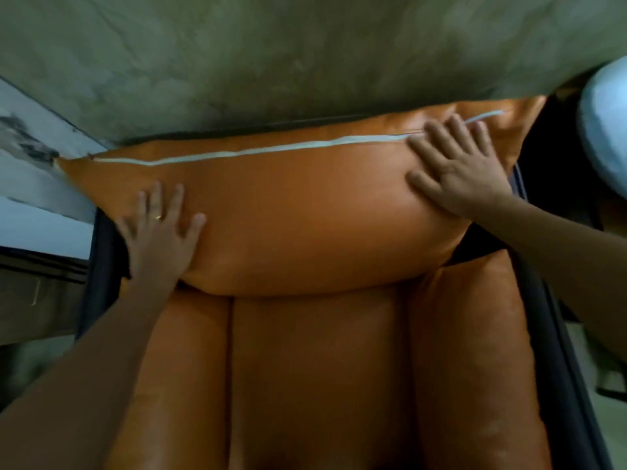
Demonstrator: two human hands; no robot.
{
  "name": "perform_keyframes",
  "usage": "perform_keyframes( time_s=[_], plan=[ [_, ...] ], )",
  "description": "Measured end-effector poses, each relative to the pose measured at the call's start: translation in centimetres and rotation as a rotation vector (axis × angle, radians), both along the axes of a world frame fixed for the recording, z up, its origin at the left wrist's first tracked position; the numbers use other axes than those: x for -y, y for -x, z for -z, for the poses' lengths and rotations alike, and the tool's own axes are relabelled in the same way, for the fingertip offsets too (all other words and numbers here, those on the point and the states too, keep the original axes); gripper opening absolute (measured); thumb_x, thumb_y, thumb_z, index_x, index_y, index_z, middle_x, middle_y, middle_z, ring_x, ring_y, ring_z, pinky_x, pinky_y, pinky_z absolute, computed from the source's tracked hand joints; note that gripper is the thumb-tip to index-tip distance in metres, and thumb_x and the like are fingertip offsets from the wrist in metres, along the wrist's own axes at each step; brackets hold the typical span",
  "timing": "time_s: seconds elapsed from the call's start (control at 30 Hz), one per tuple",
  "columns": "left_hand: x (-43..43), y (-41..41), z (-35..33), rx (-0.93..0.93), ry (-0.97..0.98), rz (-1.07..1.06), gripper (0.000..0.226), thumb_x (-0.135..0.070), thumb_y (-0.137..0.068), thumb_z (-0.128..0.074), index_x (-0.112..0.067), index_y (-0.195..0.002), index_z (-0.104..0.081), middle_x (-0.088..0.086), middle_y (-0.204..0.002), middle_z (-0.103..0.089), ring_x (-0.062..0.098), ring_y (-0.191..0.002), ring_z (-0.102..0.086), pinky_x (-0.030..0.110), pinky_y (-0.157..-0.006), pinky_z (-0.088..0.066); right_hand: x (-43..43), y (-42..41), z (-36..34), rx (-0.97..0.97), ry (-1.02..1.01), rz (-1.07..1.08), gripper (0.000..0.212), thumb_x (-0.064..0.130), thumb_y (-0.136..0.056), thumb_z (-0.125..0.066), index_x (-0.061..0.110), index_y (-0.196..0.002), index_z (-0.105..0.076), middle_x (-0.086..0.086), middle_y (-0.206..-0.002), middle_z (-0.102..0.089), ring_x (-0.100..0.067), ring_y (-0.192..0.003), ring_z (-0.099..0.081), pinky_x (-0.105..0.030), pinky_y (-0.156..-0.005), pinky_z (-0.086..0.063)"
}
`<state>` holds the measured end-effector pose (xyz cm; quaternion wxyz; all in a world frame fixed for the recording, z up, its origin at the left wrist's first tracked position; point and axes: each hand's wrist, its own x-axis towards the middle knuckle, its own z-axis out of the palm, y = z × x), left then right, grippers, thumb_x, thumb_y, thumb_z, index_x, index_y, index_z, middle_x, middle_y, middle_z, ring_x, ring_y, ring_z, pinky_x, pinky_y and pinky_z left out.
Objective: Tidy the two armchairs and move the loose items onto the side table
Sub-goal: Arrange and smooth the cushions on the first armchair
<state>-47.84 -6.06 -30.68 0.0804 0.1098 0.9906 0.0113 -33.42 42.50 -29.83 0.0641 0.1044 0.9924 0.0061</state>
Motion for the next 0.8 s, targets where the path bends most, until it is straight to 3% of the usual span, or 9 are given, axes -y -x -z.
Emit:
perform_keyframes(
  time_s=[0.13,0.23,0.33,0.43,0.5,0.6,0.7,0.8],
  plan=[
    [4.8,2.0,-1.3,0.077,0.021,-0.180,0.081,-0.081,-0.088,-0.011,-0.039,-0.157,-0.009,-0.003,-0.168,0.001,0.033,-0.153,0.000,0.075,-0.113,-0.003,-1.3,-0.7,-0.7,-0.025,0.055,0.252,0.068,0.065,-0.096,-0.025,0.033,-0.156,-0.024,-0.004,-0.167,-0.016,-0.031,-0.155,-0.003,-0.060,-0.121,0.000],
    [3.0,2.4,-2.3,0.007,-0.064,-0.106,0.078,-0.077,-0.092,-0.013,-0.034,-0.157,-0.016,0.007,-0.168,-0.002,0.032,-0.154,0.002,0.071,-0.115,-0.003,2.3,0.9,-1.8,-0.155,0.133,0.370,0.066,0.056,-0.097,-0.028,0.022,-0.154,-0.032,-0.012,-0.166,-0.018,-0.034,-0.154,-0.002,-0.063,-0.121,0.000],
    [-3.2,2.2,-3.1,-0.107,-0.098,0.198,0.065,-0.063,-0.100,-0.028,-0.031,-0.156,-0.024,0.009,-0.166,-0.015,0.030,-0.154,-0.009,0.068,-0.115,-0.004,9.3,3.0,-2.1,-0.224,0.129,0.098,0.064,0.056,-0.098,-0.028,0.025,-0.154,-0.033,-0.010,-0.166,-0.020,-0.032,-0.155,-0.003,-0.060,-0.121,-0.002],
    [-9.9,1.3,-3.6,-0.118,-0.169,0.436,0.059,-0.057,-0.100,-0.034,-0.032,-0.153,-0.034,0.001,-0.163,-0.029,0.021,-0.153,-0.015,0.070,-0.116,-0.001,15.7,4.2,-0.9,-0.075,0.161,-0.221,0.061,0.060,-0.101,-0.019,0.035,-0.157,-0.023,-0.003,-0.167,-0.016,-0.028,-0.155,0.003,-0.058,-0.122,0.005],
    [-11.5,0.9,-2.7,-0.061,-0.147,0.484,0.057,-0.059,-0.101,-0.030,-0.037,-0.153,-0.032,-0.004,-0.164,-0.026,0.019,-0.154,-0.011,0.070,-0.116,0.004,15.5,4.0,0.3,0.004,0.144,-0.230,0.063,0.064,-0.100,-0.015,0.039,-0.158,-0.016,0.002,-0.168,-0.012,-0.024,-0.155,0.005,-0.056,-0.122,0.008],
    [-8.0,2.8,-1.1,-0.019,-0.042,0.339,0.061,-0.069,-0.098,-0.019,-0.043,-0.153,-0.028,-0.003,-0.165,-0.021,0.023,-0.154,-0.009,0.070,-0.114,0.004,9.2,3.0,0.8,-0.010,0.039,0.057,0.068,0.067,-0.096,-0.015,0.038,-0.158,-0.017,0.004,-0.168,-0.013,-0.027,-0.155,0.002,-0.058,-0.120,0.006],
    [-0.8,6.8,-1.1,-0.031,-0.065,0.028,0.075,-0.073,-0.094,-0.011,-0.032,-0.148,-0.043,0.009,-0.162,-0.030,0.031,-0.151,-0.018,0.071,-0.116,-0.008,1.2,0.9,-1.1,0.005,-0.035,0.393,0.069,0.063,-0.094,-0.019,0.033,-0.156,-0.025,-0.003,-0.168,-0.014,-0.032,-0.155,0.000,-0.064,-0.119,0.005],
    [3.5,6.0,-2.2,-0.082,-0.167,-0.061,0.065,-0.059,-0.101,-0.024,-0.018,-0.148,-0.045,0.015,-0.163,-0.023,0.032,-0.152,-0.012,0.066,-0.118,-0.013,-0.5,-2.2,-2.7,-0.144,0.041,0.619,0.078,0.058,-0.093,-0.017,0.017,-0.159,-0.018,-0.010,-0.168,-0.009,-0.035,-0.154,0.002,-0.069,-0.117,0.002]
  ],
)
